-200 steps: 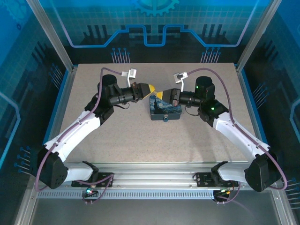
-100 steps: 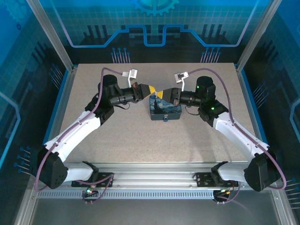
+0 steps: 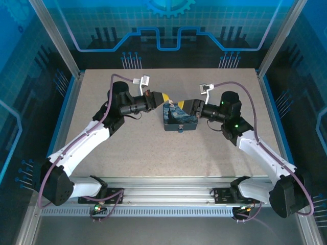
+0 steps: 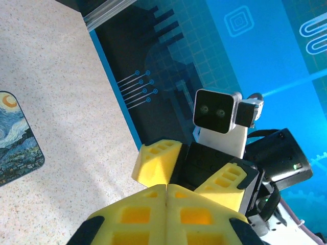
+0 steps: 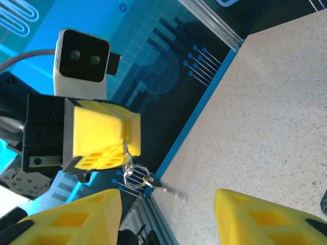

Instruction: Unlock the padlock with the key

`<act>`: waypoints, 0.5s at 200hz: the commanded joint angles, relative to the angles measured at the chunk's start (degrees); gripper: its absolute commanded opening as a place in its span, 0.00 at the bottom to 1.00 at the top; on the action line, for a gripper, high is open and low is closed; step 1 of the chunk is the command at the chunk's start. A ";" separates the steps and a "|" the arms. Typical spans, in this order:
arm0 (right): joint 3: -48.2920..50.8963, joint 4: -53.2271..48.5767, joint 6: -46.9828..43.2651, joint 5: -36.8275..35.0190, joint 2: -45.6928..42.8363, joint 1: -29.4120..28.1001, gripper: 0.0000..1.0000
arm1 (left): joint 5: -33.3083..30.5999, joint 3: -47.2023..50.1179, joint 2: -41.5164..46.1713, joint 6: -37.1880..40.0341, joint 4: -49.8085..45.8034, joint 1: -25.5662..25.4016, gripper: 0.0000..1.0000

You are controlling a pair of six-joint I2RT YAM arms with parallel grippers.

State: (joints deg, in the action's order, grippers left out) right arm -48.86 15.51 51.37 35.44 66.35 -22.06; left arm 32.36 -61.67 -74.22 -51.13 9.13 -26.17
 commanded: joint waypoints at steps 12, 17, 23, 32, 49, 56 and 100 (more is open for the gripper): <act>3.39 16.87 6.72 -1.92 1.27 0.40 0.58 | -3.15 1.34 0.66 -1.00 3.17 -1.19 0.00; 3.85 18.69 7.51 -2.30 1.49 0.17 0.58 | -3.61 1.66 0.86 -1.13 3.43 -1.39 0.00; 4.38 20.58 8.25 -2.96 1.59 0.00 0.58 | -4.10 1.92 1.07 -1.31 3.69 -1.51 0.00; 5.00 23.24 9.16 -3.85 1.65 -0.44 0.58 | -4.60 2.24 1.31 -1.40 3.96 -1.68 0.00; 6.04 27.07 10.59 -5.91 1.81 -1.43 0.58 | -5.39 2.90 1.59 -1.93 4.73 -2.03 0.00; 6.08 27.91 10.97 -6.38 2.02 -1.81 0.58 | -5.86 3.24 1.77 -2.14 5.14 -2.21 0.00; 4.00 28.31 11.10 -5.89 4.56 -4.42 0.48 | -7.09 4.41 2.14 -3.27 7.53 -2.82 0.00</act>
State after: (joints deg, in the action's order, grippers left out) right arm -43.20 39.72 61.60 30.30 69.36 -24.91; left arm 26.89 -58.00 -74.19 -53.36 12.91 -28.34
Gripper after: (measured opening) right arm 0.502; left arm 0.053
